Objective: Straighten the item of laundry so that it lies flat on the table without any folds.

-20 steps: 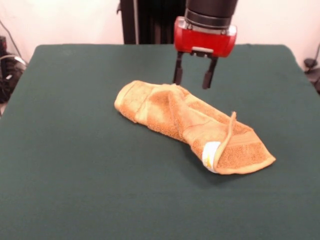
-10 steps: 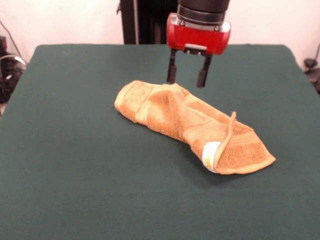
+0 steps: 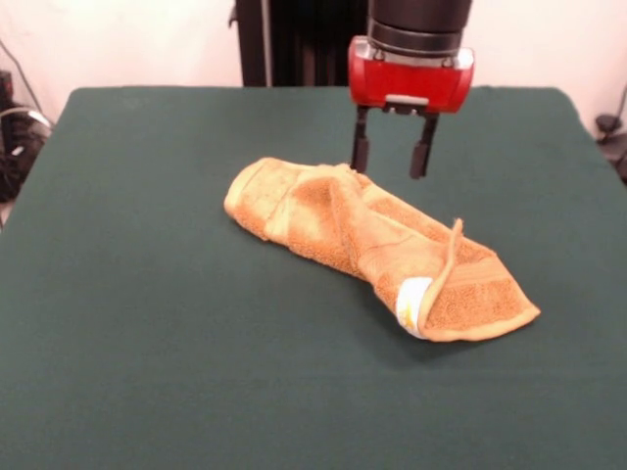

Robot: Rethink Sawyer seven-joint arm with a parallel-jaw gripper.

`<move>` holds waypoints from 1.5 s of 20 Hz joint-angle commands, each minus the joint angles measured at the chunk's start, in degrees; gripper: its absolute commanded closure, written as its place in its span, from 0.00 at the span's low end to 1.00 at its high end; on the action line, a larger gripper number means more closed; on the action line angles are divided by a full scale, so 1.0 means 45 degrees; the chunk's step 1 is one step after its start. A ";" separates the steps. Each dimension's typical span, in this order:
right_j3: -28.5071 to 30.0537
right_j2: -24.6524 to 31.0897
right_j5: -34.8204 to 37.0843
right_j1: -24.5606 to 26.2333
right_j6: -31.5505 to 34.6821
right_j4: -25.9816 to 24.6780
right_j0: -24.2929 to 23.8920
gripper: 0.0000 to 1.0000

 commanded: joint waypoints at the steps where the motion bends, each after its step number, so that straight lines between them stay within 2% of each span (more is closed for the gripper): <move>1: 0.0470 0.1724 0.1010 0.0523 0.0992 0.0005 0.0165 0.00; 30: -0.0153 0.1495 0.0706 0.1161 0.1758 0.0193 0.0661 0.00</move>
